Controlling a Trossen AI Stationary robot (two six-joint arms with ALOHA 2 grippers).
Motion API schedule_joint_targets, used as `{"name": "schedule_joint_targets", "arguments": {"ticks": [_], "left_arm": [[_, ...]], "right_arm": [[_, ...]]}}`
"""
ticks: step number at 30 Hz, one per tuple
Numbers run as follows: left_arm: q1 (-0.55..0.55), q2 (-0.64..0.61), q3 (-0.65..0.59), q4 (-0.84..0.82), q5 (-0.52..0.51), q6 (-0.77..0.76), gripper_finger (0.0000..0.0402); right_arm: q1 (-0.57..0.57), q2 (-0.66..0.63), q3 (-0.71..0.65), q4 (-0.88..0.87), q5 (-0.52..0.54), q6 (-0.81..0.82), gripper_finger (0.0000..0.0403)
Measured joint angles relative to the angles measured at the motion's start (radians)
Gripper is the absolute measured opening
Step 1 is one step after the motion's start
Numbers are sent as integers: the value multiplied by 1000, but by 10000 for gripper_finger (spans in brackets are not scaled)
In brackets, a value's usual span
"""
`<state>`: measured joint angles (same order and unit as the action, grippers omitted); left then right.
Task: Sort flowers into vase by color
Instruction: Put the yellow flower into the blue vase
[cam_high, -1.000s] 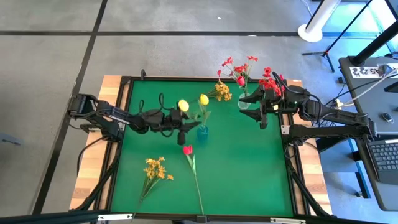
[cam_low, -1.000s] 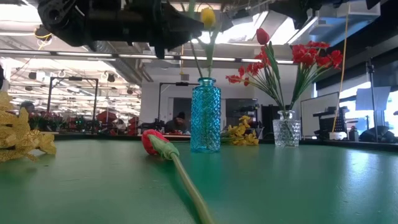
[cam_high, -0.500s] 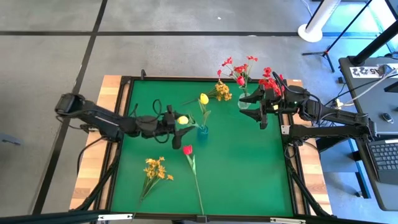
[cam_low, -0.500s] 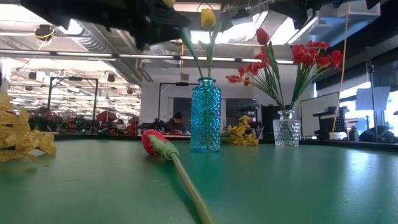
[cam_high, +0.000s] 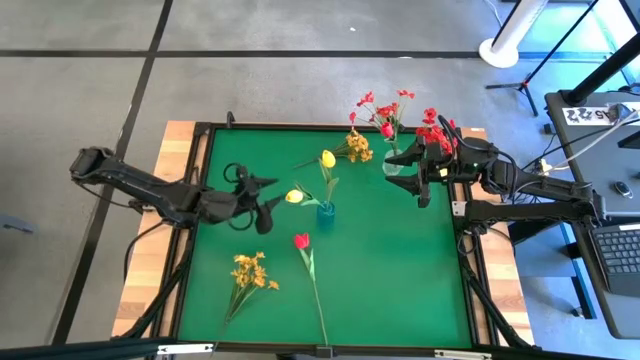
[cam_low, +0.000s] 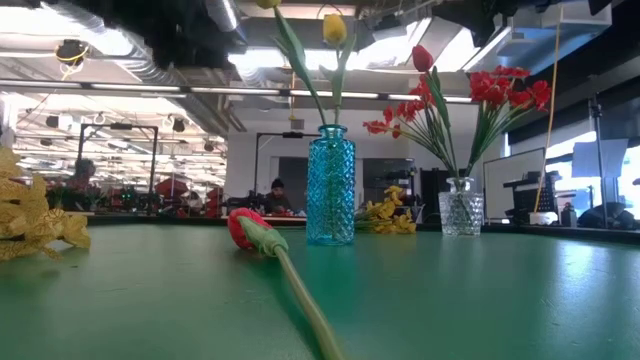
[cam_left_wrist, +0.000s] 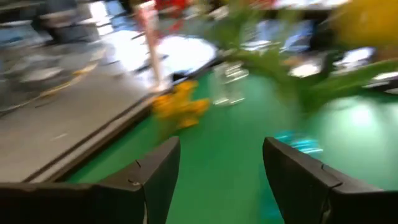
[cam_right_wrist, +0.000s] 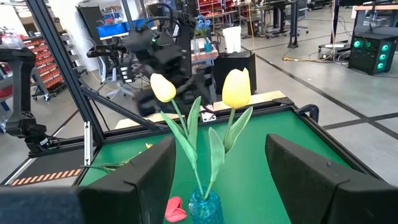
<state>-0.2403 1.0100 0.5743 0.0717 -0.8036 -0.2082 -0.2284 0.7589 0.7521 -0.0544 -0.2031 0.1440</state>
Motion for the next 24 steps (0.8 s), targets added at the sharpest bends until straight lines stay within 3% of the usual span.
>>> {"name": "schedule_joint_targets", "arguments": {"ticks": [3, 6, 12, 17, 21, 24], "left_arm": [[103, 1, 0, -77, -14, -24, 225], [251, 2, 0, -98, 70, -14, 225], [605, 3, 0, -57, 380, 62, 225], [868, 37, 0, 61, 681, 30, 225], [972, 114, 0, 217, 893, -41, 224], [976, 211, 42, 240, 950, -51, 219]], "right_arm": [[0, 0, 0, 0, 0, 0, 246], [0, 0, 0, 0, 0, 5, 246], [0, 0, 0, -1, 0, 6, 246], [0, 0, 0, -1, 0, 5, 246], [0, 0, 0, 0, 0, -3, 246], [0, 0, 0, 2, 0, -14, 246]]}}
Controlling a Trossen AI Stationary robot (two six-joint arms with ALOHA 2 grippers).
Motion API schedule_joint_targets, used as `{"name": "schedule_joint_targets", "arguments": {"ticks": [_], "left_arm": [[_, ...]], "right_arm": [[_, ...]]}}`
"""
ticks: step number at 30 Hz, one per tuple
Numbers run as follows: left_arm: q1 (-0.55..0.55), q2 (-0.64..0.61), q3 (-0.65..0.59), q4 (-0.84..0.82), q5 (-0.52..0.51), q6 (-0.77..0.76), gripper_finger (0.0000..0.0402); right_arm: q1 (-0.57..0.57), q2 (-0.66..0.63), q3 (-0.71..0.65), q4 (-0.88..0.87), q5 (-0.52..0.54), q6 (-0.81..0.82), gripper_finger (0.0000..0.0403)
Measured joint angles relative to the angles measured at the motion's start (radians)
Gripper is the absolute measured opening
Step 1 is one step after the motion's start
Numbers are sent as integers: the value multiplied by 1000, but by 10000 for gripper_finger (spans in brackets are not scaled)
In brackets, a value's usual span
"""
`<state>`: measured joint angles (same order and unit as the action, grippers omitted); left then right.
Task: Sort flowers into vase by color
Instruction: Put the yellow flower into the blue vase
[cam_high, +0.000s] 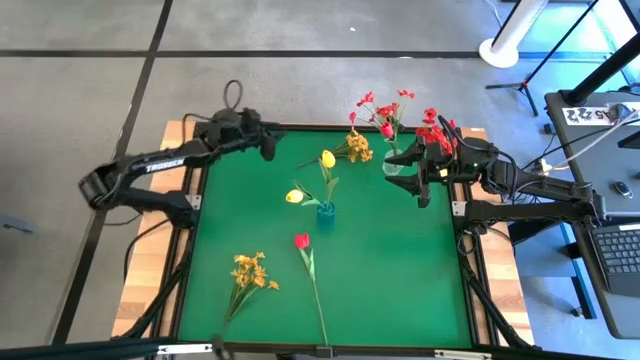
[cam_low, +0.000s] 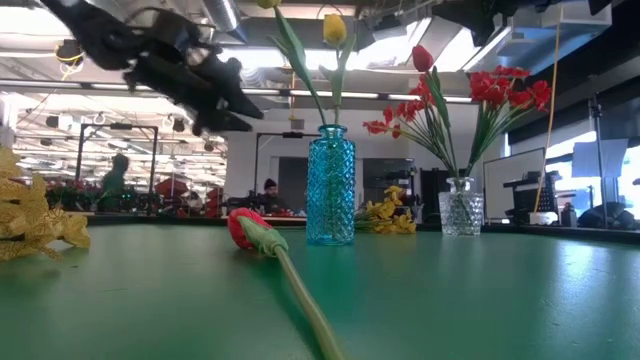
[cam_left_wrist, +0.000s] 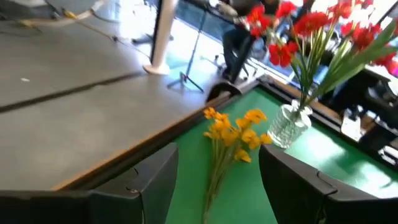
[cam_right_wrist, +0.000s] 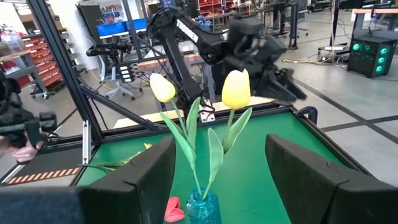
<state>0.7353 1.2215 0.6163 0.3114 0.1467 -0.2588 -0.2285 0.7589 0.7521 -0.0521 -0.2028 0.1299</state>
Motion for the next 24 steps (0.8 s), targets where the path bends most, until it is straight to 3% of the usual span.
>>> {"name": "schedule_joint_targets", "arguments": {"ticks": [4, 14, 24], "left_arm": [[-32, 160, 120, -30, 24, 39, 214], [-101, 468, 475, -350, 56, 223, 213], [-140, 644, 548, -425, 107, 305, 213]], "right_arm": [[0, 0, 0, 0, 4, -1, 246], [0, 0, 0, -4, 0, 18, 246], [0, 0, 0, -11, 0, 21, 246]]}}
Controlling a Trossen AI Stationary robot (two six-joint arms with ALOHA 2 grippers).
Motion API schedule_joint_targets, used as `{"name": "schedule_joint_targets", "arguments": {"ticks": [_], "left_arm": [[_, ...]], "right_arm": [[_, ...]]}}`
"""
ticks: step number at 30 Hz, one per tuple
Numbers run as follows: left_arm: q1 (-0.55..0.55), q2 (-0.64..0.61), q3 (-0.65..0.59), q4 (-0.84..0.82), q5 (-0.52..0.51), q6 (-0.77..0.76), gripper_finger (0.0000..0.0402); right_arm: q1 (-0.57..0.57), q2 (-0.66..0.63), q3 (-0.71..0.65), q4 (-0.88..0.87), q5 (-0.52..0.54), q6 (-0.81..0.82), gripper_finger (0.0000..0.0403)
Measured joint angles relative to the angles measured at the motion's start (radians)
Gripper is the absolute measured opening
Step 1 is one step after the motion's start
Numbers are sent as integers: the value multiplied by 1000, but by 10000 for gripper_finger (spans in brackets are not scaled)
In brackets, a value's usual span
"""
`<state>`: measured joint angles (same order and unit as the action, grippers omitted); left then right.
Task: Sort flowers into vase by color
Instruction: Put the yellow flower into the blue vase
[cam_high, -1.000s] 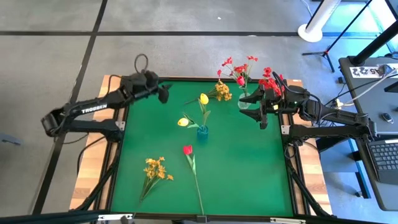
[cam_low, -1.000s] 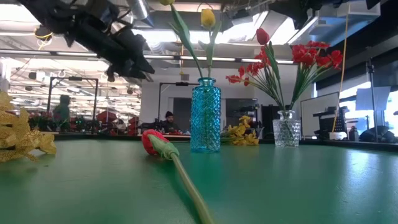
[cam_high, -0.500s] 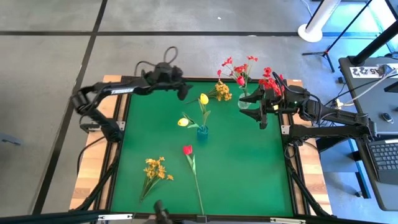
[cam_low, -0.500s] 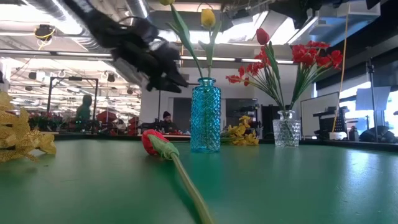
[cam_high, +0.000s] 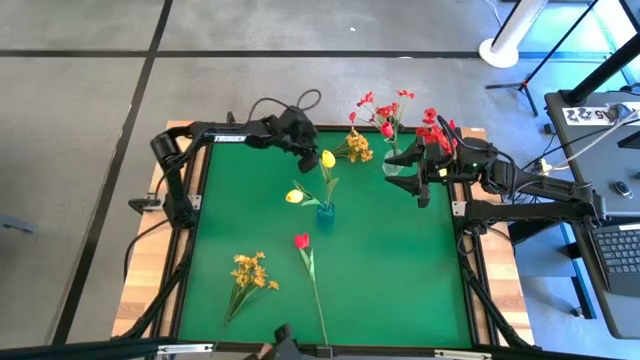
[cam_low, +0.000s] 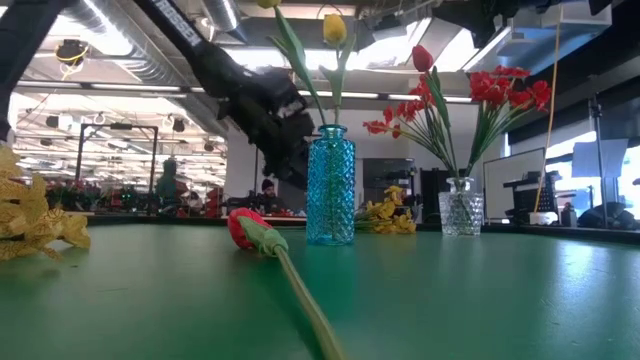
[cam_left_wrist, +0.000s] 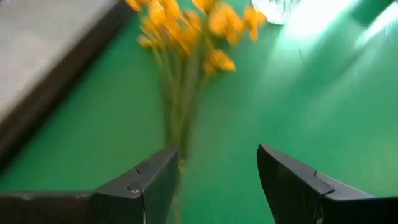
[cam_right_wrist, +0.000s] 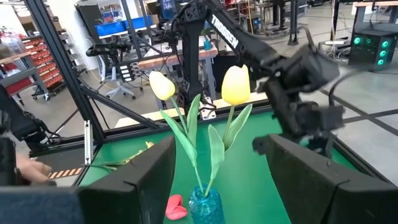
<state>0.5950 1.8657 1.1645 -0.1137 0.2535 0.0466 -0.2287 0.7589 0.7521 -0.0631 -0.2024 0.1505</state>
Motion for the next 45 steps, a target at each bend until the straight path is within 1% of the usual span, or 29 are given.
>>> {"name": "schedule_joint_targets", "arguments": {"ticks": [3, 6, 10, 15, 19, 22, 24, 27, 30, 33, 34, 35, 39, 45], "left_arm": [[-27, 44, 0, 3, -7, 20, 213], [-47, 75, 0, 41, -12, 26, 213], [-62, 111, 1, 99, -55, 35, 213], [-55, 150, 1, 155, -123, 25, 213], [-40, 172, 1, 160, -136, 12, 213], [-41, 173, 2, 153, -155, 2, 205], [-45, 173, 2, 146, -163, 0, 191], [-47, 173, 2, 134, -176, -16, 155], [-53, 173, 2, 108, -211, -32, 105], [-53, 167, 2, 84, -231, -61, 43], [-53, 162, 2, 74, -237, -72, 26], [-53, 154, 2, 58, -240, -84, 18], [-48, 84, -1, -1, -245, -98, 17], [-34, -162, 0, -86, -275, -126, 12]], "right_arm": [[0, 0, 0, 0, 0, 1, 246], [0, 0, 0, 1, 0, 1, 246], [0, 0, 0, 5, 0, 2, 246], [0, 0, 0, 6, -2, 8, 246], [0, 0, 0, 6, -19, 20, 246], [0, 0, 0, 6, -19, 22, 246], [0, 0, 0, 6, -19, 22, 246], [0, 0, 0, 6, -19, 26, 246], [0, 0, 0, 6, -19, 28, 246], [0, 0, 0, 6, -19, 28, 246], [0, 0, 0, 6, -19, 28, 246], [0, 0, 0, 6, -19, 28, 246], [0, 0, 0, 5, -19, 33, 246], [0, 0, 0, 0, -27, 37, 246]]}}
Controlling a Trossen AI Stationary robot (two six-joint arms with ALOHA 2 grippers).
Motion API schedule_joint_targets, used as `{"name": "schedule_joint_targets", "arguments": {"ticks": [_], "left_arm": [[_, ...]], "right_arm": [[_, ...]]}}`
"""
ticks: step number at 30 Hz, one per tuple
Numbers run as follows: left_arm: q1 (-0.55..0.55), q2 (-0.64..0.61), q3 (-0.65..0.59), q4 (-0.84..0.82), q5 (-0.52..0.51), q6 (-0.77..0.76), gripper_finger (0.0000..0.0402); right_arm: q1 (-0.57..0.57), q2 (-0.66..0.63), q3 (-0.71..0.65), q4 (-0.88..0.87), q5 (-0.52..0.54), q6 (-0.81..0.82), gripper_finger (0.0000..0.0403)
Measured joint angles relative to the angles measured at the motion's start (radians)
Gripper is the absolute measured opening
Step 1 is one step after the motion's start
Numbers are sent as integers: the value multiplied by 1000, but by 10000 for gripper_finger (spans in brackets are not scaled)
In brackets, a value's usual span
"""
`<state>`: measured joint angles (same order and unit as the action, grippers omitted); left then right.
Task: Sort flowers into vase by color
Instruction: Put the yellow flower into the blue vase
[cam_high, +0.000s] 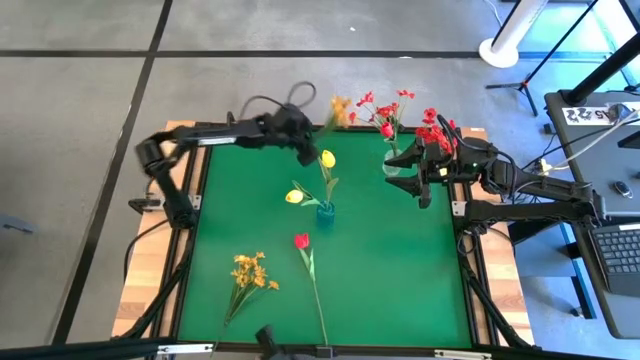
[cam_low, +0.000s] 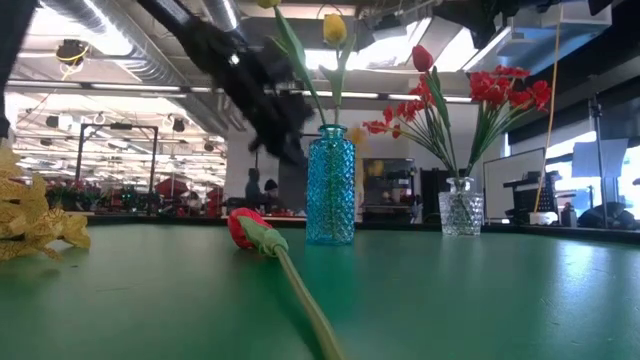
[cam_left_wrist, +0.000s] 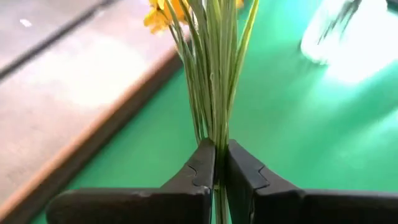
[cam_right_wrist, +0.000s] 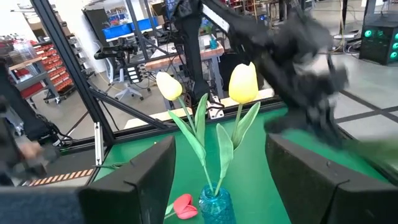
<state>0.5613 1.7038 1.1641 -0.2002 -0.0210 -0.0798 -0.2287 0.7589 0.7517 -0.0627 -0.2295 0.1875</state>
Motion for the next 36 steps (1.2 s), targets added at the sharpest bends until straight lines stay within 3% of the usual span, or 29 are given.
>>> {"name": "schedule_joint_targets", "arguments": {"ticks": [8, 15, 18, 25, 29, 33, 36], "left_arm": [[-30, -370, 0, -122, -132, -23, 9], [-135, -627, 0, -133, -90, -44, 12], [-235, -690, 0, -128, -105, -45, 13], [-532, -806, 0, -64, -291, -4, 14], [-699, -825, -49, 122, -305, 70, 15], [-833, -819, -126, 204, -334, 117, 14], [-901, -821, -238, 416, -363, 144, 14]], "right_arm": [[0, 0, 0, 0, -3, 0, 246], [0, 0, 0, 0, -52, 0, 246], [0, 0, 0, 0, -52, 0, 246], [0, 0, 0, -33, -53, 17, 246], [0, 0, 0, -39, -52, 16, 246], [0, 0, 0, -37, -53, 14, 246], [0, 0, 0, -37, -53, 14, 246]]}}
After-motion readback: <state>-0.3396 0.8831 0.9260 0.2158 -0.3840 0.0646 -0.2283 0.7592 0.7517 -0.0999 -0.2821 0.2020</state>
